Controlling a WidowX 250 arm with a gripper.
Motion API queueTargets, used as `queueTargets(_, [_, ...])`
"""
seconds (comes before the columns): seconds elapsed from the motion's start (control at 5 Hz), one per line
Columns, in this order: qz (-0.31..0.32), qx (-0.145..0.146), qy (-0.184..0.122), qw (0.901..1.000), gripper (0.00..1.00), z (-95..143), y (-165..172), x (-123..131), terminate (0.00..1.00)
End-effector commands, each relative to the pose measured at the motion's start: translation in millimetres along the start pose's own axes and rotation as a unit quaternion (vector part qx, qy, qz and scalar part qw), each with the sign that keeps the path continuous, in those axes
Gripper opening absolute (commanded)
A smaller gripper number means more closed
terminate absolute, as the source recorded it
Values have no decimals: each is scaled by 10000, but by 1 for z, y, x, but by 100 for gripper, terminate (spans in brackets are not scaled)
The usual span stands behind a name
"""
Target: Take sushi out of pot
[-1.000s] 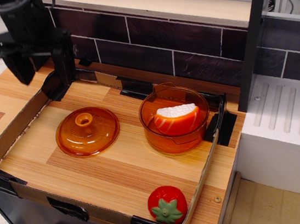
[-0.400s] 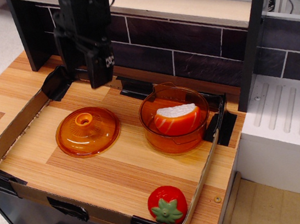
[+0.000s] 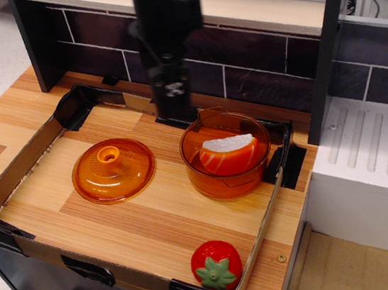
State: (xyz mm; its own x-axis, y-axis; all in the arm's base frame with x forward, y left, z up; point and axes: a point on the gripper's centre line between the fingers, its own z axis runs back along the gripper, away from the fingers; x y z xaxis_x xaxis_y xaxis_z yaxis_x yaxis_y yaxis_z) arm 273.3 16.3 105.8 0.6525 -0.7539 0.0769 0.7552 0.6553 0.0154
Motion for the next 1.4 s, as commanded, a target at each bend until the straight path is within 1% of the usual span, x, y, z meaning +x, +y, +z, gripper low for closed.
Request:
queueTargets(0.0, [-250,-150,-449,9986,100,4,0,14,0])
queueTargets(0.2, [-275,-213,-539,9979,100,-8,-2,24,0])
queueTargets(0.4, [-159,-362,-618,9973,100,-19,-5,32,0])
queueTargets(0.6, [-188,-259,-500,9982,100,-30,-8,36,0])
queueTargets(0.8, [-155,-227,-399,9988,100,-44,-10,40,0])
queueTargets(1.0, [-233,-272,-332,9988,100,-51,-15,43,0])
queueTargets(1.2, [-251,-200,-322,9990,100,-58,-18,44,0])
